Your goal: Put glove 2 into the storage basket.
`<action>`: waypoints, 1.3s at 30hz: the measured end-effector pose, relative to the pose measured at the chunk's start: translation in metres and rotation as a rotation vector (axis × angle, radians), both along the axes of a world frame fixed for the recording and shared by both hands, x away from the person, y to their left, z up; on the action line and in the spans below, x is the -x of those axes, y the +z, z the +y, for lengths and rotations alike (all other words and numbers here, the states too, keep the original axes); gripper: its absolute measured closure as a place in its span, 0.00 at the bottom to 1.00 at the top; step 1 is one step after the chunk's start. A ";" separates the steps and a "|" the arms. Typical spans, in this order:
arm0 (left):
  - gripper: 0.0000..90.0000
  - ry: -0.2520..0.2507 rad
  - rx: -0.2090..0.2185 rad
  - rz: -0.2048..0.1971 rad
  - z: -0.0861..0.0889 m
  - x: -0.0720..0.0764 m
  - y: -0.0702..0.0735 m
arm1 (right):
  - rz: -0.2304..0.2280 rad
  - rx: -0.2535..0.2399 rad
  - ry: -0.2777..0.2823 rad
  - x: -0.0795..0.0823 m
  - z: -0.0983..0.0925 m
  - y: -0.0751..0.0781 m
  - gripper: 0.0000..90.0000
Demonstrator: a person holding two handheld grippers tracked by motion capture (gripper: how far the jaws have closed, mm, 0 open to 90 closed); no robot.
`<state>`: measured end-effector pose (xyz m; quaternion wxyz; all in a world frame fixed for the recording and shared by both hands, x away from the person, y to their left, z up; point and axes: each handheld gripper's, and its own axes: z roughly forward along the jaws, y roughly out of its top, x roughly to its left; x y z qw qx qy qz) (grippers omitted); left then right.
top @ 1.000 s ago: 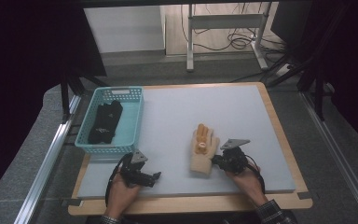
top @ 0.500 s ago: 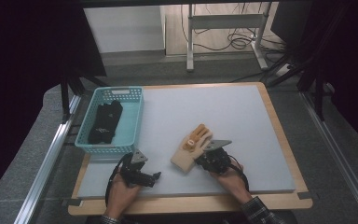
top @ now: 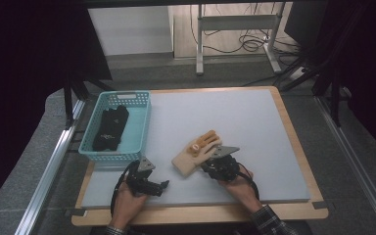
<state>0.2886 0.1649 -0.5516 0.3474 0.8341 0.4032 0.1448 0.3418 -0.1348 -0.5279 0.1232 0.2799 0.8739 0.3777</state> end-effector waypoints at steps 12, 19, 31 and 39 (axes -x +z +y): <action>0.01 0.002 -0.005 -0.003 -0.001 0.000 0.000 | -0.030 0.000 -0.147 -0.006 -0.070 0.009 0.49; 0.01 0.005 -0.003 0.002 -0.001 0.000 0.000 | -0.034 0.016 -0.242 -0.007 -0.105 0.004 0.29; 0.01 0.005 0.000 0.005 -0.001 0.000 0.000 | -0.037 0.032 -0.294 -0.009 -0.124 -0.003 0.20; 0.01 0.016 -0.004 0.026 -0.003 -0.002 0.002 | -0.034 0.026 -0.295 -0.009 -0.125 -0.003 0.20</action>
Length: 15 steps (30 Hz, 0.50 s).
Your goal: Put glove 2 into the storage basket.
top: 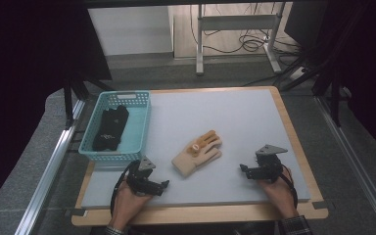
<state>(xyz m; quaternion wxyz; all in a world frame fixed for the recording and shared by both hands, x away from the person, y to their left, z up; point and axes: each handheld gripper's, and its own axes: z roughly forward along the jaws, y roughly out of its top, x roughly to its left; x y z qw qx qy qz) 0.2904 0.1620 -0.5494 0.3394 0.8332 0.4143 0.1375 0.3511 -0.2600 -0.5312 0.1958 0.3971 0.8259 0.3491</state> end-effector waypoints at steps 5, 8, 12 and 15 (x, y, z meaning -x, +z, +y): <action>0.00 -0.009 -0.002 0.010 -0.005 -0.005 0.007 | 0.000 0.000 0.000 0.000 0.000 0.000 0.20; 0.00 -0.030 0.006 0.010 -0.010 -0.010 0.014 | -0.001 0.000 0.001 0.000 0.000 0.000 0.20; 0.00 -0.067 0.010 0.007 -0.022 -0.017 0.027 | 0.000 -0.002 0.001 0.000 0.000 0.000 0.20; 0.00 -0.080 0.006 0.007 -0.029 -0.021 0.033 | 0.001 -0.005 0.001 0.000 -0.001 0.000 0.20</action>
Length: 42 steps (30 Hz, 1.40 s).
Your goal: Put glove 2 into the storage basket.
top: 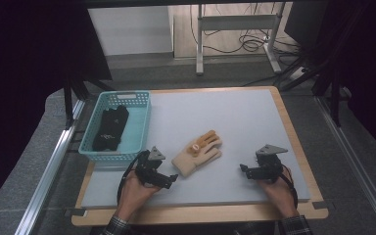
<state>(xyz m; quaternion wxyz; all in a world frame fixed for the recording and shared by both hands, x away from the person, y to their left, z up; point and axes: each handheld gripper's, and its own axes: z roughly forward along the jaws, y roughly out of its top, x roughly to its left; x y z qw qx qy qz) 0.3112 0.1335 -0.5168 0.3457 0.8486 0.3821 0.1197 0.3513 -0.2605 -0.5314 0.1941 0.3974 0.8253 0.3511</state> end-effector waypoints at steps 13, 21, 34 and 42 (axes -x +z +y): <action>0.00 -0.078 -0.019 0.018 -0.053 -0.056 0.024 | 0.000 0.000 0.001 0.000 0.000 0.000 0.20; 0.00 -0.132 -0.024 0.092 -0.075 -0.085 0.015 | 0.001 -0.001 0.002 0.000 0.000 0.000 0.20; 0.00 -0.205 -0.139 0.129 -0.103 -0.082 -0.006 | -0.001 0.001 0.002 0.000 0.000 0.000 0.20; 0.25 -0.177 -0.162 0.099 -0.101 -0.081 -0.003 | -0.001 0.003 0.002 0.000 0.000 0.000 0.20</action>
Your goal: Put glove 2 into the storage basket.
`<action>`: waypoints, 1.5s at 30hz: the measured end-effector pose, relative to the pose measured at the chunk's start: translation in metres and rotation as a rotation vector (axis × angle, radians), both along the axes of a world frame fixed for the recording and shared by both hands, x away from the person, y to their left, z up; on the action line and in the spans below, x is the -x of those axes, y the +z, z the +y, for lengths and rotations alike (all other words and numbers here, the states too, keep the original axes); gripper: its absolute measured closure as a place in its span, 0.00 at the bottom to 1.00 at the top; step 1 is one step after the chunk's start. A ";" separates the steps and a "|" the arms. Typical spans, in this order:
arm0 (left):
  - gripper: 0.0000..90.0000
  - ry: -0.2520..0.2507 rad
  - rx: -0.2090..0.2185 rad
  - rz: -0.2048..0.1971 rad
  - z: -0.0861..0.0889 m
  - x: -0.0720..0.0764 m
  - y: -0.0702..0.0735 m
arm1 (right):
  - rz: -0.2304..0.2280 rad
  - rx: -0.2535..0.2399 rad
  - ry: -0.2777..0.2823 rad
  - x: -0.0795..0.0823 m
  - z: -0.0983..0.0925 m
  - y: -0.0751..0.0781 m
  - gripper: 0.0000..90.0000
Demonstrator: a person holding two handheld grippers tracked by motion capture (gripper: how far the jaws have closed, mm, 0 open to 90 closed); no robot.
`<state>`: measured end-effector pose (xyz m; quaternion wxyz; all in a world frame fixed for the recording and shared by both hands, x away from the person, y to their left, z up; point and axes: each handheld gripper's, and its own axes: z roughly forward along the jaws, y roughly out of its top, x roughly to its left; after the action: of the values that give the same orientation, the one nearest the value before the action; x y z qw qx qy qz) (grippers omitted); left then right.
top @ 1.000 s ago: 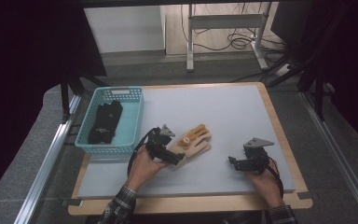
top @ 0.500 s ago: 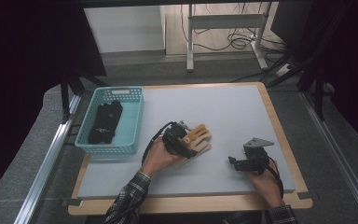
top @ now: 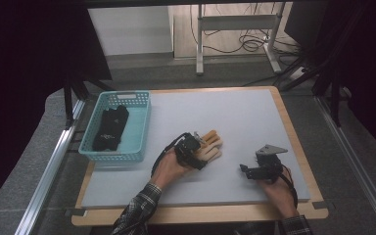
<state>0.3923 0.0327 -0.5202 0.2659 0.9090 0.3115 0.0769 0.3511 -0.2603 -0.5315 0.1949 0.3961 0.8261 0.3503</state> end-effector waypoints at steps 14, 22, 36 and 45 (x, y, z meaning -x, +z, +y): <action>0.64 0.012 0.001 0.032 0.000 0.002 0.011 | 0.000 0.002 0.000 0.000 0.000 0.000 0.20; 0.64 0.073 0.030 0.018 0.007 -0.002 0.028 | 0.000 0.001 0.000 0.000 0.000 0.000 0.20; 0.63 0.183 0.031 -0.034 0.040 -0.015 0.080 | 0.000 0.001 0.001 0.000 0.000 0.000 0.20; 0.63 0.291 0.023 -0.053 0.077 -0.026 0.102 | -0.001 0.002 0.001 0.000 0.000 0.000 0.20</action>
<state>0.4179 0.1097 -0.4182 0.2705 0.8487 0.4339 0.1350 0.3509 -0.2604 -0.5314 0.1953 0.3955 0.8264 0.3499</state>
